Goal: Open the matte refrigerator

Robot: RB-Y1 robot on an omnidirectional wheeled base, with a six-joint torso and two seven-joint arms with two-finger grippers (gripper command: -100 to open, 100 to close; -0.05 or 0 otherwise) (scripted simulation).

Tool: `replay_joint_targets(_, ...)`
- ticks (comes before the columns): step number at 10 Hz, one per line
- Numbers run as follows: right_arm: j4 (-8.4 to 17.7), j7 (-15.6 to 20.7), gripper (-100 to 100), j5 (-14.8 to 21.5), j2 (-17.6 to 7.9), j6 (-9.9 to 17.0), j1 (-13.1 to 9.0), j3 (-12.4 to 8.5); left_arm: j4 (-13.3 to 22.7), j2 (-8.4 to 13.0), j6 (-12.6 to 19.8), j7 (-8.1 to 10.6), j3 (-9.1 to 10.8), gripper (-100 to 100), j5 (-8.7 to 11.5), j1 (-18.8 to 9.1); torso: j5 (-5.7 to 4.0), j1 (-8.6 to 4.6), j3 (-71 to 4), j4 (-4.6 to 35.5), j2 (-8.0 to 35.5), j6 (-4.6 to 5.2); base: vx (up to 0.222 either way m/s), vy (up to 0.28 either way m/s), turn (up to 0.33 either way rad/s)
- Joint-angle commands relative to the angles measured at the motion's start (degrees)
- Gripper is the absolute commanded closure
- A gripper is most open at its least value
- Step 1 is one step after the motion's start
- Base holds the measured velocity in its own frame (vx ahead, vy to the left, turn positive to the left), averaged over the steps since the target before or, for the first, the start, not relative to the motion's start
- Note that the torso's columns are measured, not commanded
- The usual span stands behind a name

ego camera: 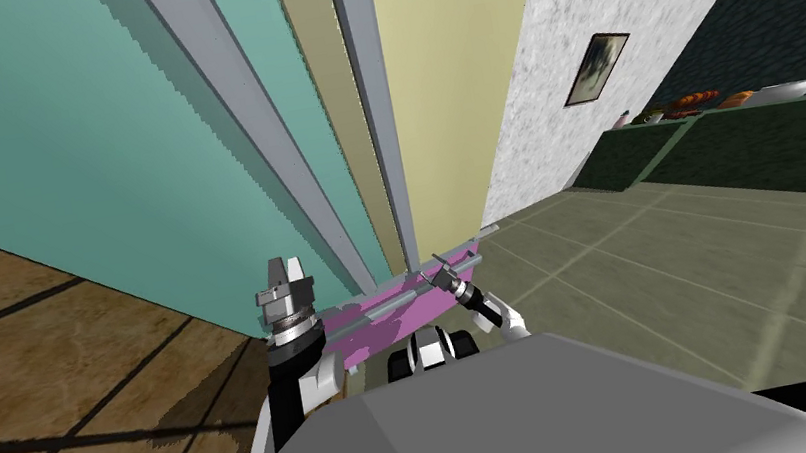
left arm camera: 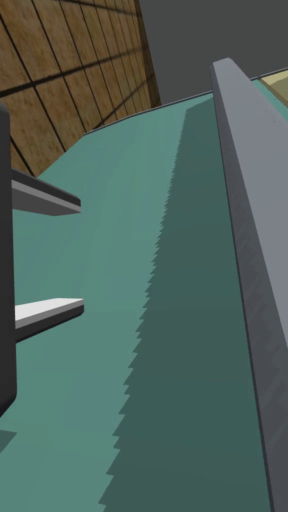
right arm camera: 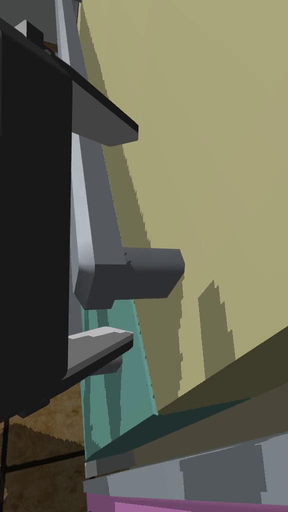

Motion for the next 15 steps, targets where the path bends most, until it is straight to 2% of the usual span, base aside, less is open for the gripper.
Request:
replay_joint_targets(1, 2.75, 3.68, -100, 1.39, 3.45, -1.27, -0.59, -0.43, 0.0, 0.0, 0.0, 0.0, 0.0, 0, 0.0, 0.0, 0.0, -0.02, 0.01, 0.01, 0.02, 0.01, 0.038, 0.037, -0.108)
replay_joint_targets(4, 4.11, 5.58, -100, 2.19, 7.7, -1.92, -0.8, -0.75, 0.0, 0.0, 0.0, 0.0, 0.0, 0, 0.0, 0.0, -0.02, -0.07, 0.02, 0.01, 0.03, 0.01, 0.032, 0.025, -0.058)
replay_joint_targets(5, 4.15, 5.38, -100, 2.05, 6.95, -1.85, -0.92, -0.71, 0.0, 0.0, 0.0, 0.0, 0.0, 0, 0.0, -0.01, -0.02, -0.09, 0.04, 0.02, 0.06, 0.01, 0.009, 0.007, -0.002)
replay_joint_targets(6, 3.49, 4.32, -100, 2.17, 6.9, 0.0, -2.48, -0.75, 0.0, 0.0, 0.0, 0.0, 0.0, 0, 0.0, -0.01, -0.02, -0.11, 0.05, 0.02, 0.08, 0.01, -0.002, 0.032, -0.008)
replay_joint_targets(8, 2.94, 3.38, -100, 2.25, 6.75, 1.52, -3.74, -0.78, 0.0, 0.0, 0.0, 0.0, 0.0, 0, 0.0, -0.01, 0.01, 0.04, 0.02, 0.01, 0.04, 0.01, -0.007, 0.043, -0.007)
replay_joint_targets(9, 3.66, 4.0, -100, 2.18, 6.9, 0.77, -3.62, -0.85, 0.0, 0.0, 0.0, 0.0, 0.0, 0, 0.0, -0.01, 0.0, 0.0, 0.02, 0.01, 0.04, 0.01, -0.005, 0.02, -0.001)
replay_joint_targets(10, 3.76, 4.78, 100, 2.13, 6.97, -0.76, -1.85, -0.73, 0.0, 0.0, 0.0, 0.0, 0.0, 0, 0.0, -0.01, -0.03, -0.1, 0.01, 0.0, 0.02, 0.02, 0.008, -0.027, -0.001)
replay_joint_targets(11, 4.04, 5.25, 100, 2.1, 7.05, -1.52, -1.22, -0.72, 0.0, 0.01, 0.0, 0.0, 0.01, 0, 0.0, 0.0, -0.08, -0.18, 0.04, -0.16, 0.03, -0.04, 0.022, -0.065, -0.013)
replay_joint_targets(12, 3.56, 4.85, 100, 1.86, 7.11, -0.81, -2.32, -1.07, 0.0, 0.01, 0.0, 0.0, 0.01, 0, 0.0, 0.0, -0.09, -0.05, 0.04, -0.34, -0.03, -0.16, 0.002, -0.037, -0.004)
replay_joint_targets(13, 3.8, 3.1, 100, 2.55, 6.27, -1.72, -2.91, 0.47, 0.0, 0.01, 0.0, 0.0, 0.0, 0, 0.0, -0.01, 0.01, 0.17, -0.02, -0.14, -0.07, -0.1, -0.064, -0.158, 0.158)
replay_joint_targets(15, 3.89, 1.17, 100, 3.24, 5.46, -2.32, -3.62, 2.02, 0.0, 0.03, 0.01, 0.0, 0.02, 0, 0.0, -0.02, -0.12, -0.43, 0.26, 0.08, 0.45, 0.02, -0.114, -0.26, 0.159)
